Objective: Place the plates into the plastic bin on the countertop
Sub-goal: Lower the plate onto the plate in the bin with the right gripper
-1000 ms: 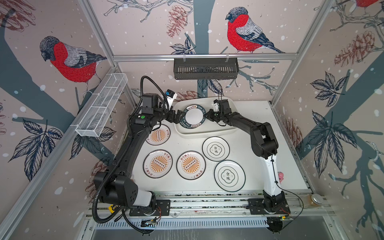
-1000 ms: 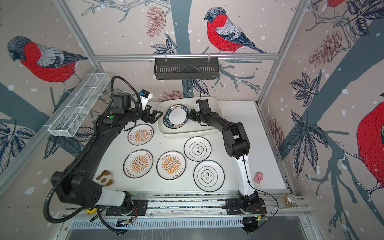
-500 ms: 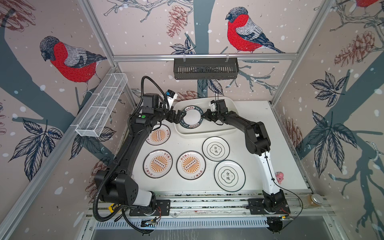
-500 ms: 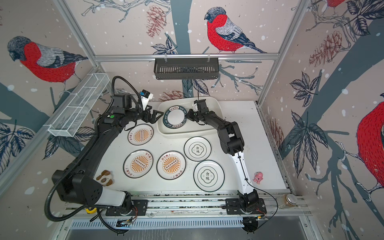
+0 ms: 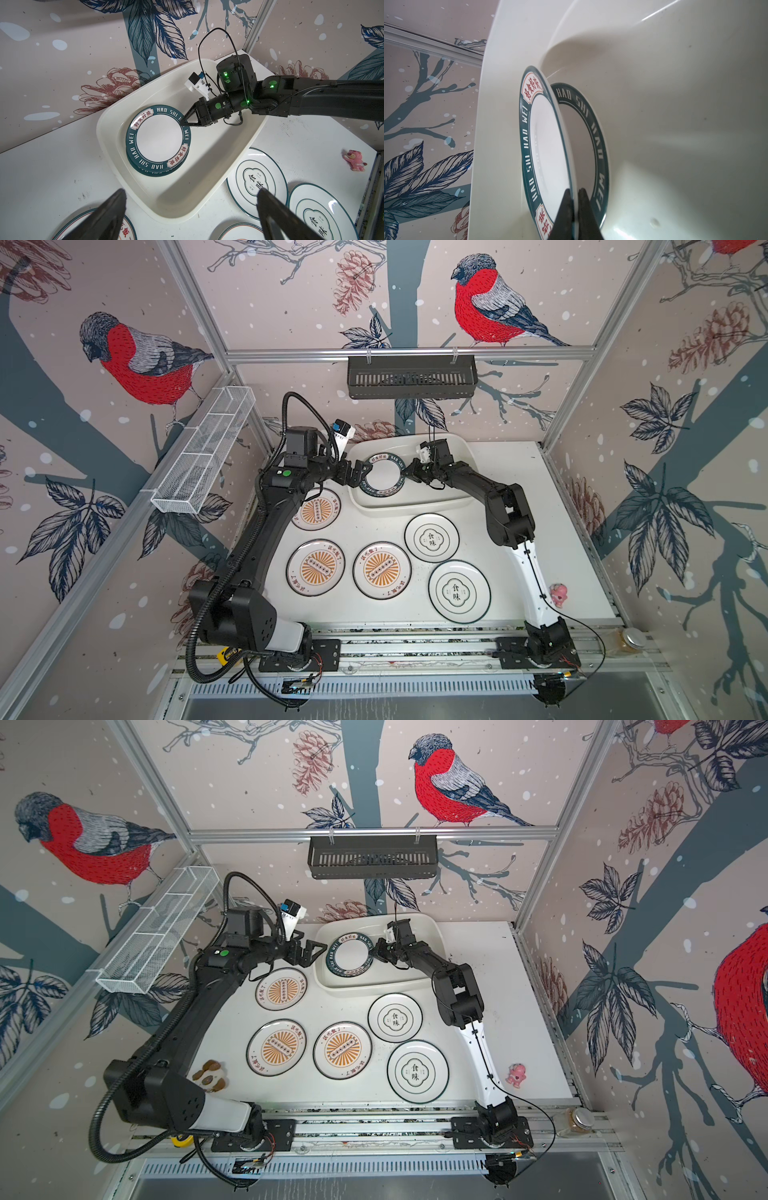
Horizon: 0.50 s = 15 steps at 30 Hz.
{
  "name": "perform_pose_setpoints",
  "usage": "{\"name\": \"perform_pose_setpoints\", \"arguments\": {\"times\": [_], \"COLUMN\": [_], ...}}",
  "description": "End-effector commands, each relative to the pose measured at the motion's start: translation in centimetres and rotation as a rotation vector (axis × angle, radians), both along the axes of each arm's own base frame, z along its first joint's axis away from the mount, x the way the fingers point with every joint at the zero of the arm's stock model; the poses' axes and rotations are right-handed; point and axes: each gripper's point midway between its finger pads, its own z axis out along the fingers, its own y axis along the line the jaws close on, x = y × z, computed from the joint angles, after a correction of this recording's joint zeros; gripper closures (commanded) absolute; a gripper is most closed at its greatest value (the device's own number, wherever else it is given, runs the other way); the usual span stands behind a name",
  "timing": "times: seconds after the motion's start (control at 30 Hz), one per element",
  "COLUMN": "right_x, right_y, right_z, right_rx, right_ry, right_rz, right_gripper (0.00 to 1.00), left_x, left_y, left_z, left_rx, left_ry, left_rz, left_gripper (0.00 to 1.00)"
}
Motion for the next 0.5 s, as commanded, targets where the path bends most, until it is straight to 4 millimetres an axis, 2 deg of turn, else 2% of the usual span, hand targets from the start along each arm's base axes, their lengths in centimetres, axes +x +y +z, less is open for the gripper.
{"name": "perform_pose_setpoints", "arguments": {"times": [0.0,0.47], "right_x": [-0.02,0.17], "right_y": [0.32,0.09], "right_z": [0.25,-0.44], "right_rx": [0.023,0.003], "right_ry": [0.008,0.025], "right_rz": [0.012,0.009], "right_gripper": [0.89,0.78], "left_x": [-0.10,-0.19], "left_y": [-0.23,-0.25], "left_z": [0.50,0.68], "left_rx": [-0.002,-0.001], "left_ry": [-0.022,-0.026], "left_rz": [-0.026,-0.029], "left_gripper": [0.03,0.03]}}
